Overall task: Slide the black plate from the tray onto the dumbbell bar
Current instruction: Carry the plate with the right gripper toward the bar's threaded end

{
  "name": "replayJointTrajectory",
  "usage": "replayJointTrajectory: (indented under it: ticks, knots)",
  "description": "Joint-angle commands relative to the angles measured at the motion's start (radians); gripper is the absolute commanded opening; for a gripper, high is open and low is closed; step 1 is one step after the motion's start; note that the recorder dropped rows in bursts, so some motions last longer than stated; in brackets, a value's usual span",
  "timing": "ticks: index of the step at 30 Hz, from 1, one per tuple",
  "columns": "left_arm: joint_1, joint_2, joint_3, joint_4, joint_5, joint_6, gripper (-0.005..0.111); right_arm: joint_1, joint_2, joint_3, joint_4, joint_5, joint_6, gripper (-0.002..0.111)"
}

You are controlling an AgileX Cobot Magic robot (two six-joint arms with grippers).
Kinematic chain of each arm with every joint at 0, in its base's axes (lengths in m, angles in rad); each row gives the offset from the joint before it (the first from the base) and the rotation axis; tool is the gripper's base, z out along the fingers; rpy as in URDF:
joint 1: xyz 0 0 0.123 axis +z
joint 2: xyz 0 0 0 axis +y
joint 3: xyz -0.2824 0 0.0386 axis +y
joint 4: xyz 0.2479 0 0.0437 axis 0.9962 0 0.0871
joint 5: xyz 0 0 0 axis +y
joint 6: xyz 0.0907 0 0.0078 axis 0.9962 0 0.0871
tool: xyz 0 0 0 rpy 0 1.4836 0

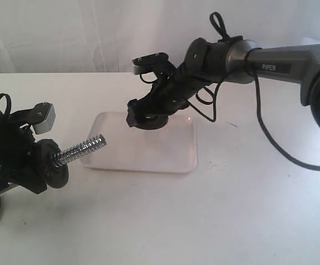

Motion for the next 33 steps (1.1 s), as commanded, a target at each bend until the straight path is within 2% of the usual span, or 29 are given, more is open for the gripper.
replayJointTrajectory:
  ticks: [1,4,11,15,23,33]
  knots:
    - [0.004,-0.049,-0.011,-0.104,0.093,-0.001,0.000,-0.090,-0.051,-0.005,0.268,0.125,-0.141,0.000]
    - [0.004,-0.049,-0.011,-0.109,0.095,-0.001,0.000,-0.155,-0.051,-0.005,0.493,0.274,-0.261,0.000]
    - [0.004,-0.049,-0.011,-0.121,0.095,-0.001,0.000,-0.247,-0.051,0.057,0.831,0.563,-0.414,0.000]
    - [0.004,-0.049,-0.011,-0.132,0.095,-0.001,0.000,-0.270,-0.051,0.176,1.059,0.618,-0.514,0.000]
    - [0.004,-0.049,-0.011,-0.141,0.093,-0.001,0.000,-0.272,-0.089,0.369,1.240,0.618,-0.679,0.000]
    - [0.004,-0.060,-0.011,-0.157,0.093,-0.001,0.000,-0.272,-0.149,0.576,1.240,0.618,-0.819,0.000]
